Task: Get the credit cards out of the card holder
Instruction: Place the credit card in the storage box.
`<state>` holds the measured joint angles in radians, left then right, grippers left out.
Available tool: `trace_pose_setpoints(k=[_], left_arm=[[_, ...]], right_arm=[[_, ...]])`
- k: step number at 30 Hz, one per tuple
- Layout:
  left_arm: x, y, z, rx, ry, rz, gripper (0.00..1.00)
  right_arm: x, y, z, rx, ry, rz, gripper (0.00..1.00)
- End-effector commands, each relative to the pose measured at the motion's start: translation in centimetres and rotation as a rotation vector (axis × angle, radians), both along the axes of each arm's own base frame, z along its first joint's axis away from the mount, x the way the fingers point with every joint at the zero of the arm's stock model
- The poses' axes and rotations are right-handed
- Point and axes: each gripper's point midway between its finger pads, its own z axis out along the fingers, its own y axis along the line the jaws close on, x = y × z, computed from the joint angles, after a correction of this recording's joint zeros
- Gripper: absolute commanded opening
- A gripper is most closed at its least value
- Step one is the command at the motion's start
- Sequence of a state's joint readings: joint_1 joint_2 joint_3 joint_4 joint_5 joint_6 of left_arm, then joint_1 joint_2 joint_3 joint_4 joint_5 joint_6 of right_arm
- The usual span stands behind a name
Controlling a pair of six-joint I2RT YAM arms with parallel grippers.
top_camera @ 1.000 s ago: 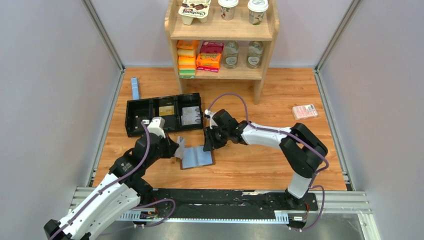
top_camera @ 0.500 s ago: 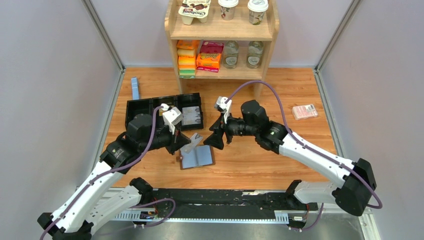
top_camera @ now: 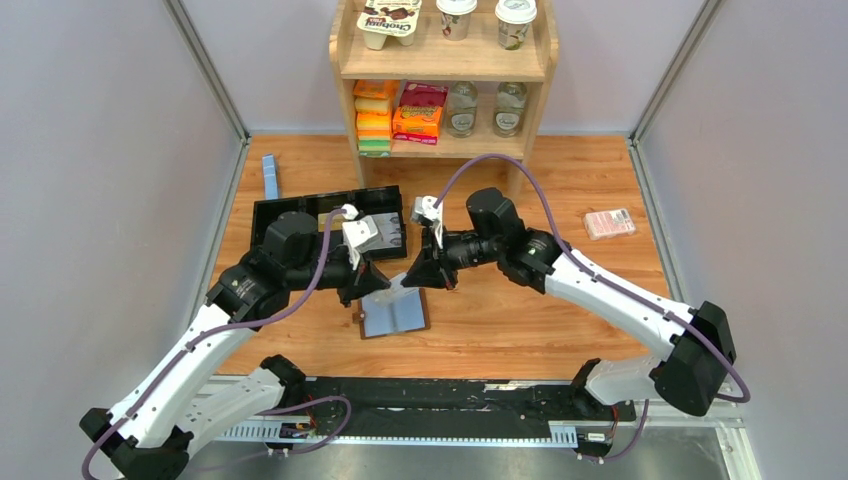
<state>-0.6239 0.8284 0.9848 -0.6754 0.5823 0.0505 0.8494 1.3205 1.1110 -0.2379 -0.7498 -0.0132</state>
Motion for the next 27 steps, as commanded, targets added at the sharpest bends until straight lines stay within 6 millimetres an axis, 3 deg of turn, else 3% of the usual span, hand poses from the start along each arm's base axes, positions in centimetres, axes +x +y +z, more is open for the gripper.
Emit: trace_pose_setpoints(k=[1,4,5,7,10,13,15,17,21,27], left_arm=[[0.5,0.0,1.9,-0.022,-0.093,-0.003,0.0],[3.1,2.4,1.4,0.039,-0.151,0.208,0.2],[3.6,3.1,1.5,0.04,-0.164,0.263,0.23],[5.3,5.6,1.5,0.064,-0.206,0.447,0.36],[7.3,11.4,1.0,0.113,-0.271,0.796,0.7],[7.4,15.6,0.3,0.154,-0.317,1.008,0.77],[6.9,18.8,-0.3,0.175,-0.353,1.156,0.82],[6.5,20.2,-1.7,0.199,-0.355,1.227,0.84],[6.4,20.7,-2.3,0.186,-0.357,1.254,0.86],[7.1,20.0,-3.1,0.251,-0.341,1.228,0.86]], right_arm=[[1.1,0.8,1.3,0.024,-0.019,-0.017,0.0],[3.4,1.1,0.2,-0.016,0.019,-0.128,0.0],[4.4,1.2,-0.1,-0.031,0.031,-0.169,0.0],[6.9,1.4,-0.9,-0.068,0.057,-0.281,0.0],[11.1,1.6,-3.0,-0.143,0.11,-0.463,0.0],[15.0,1.4,-4.9,-0.224,0.171,-0.633,0.0],[16.5,2.2,-6.1,-0.246,0.213,-0.664,0.0],[17.6,3.1,-6.7,-0.25,0.243,-0.686,0.0],[20.0,5.3,-7.9,-0.245,0.285,-0.716,0.0],[22.0,8.3,-12.5,-0.31,0.403,-0.726,0.01]])
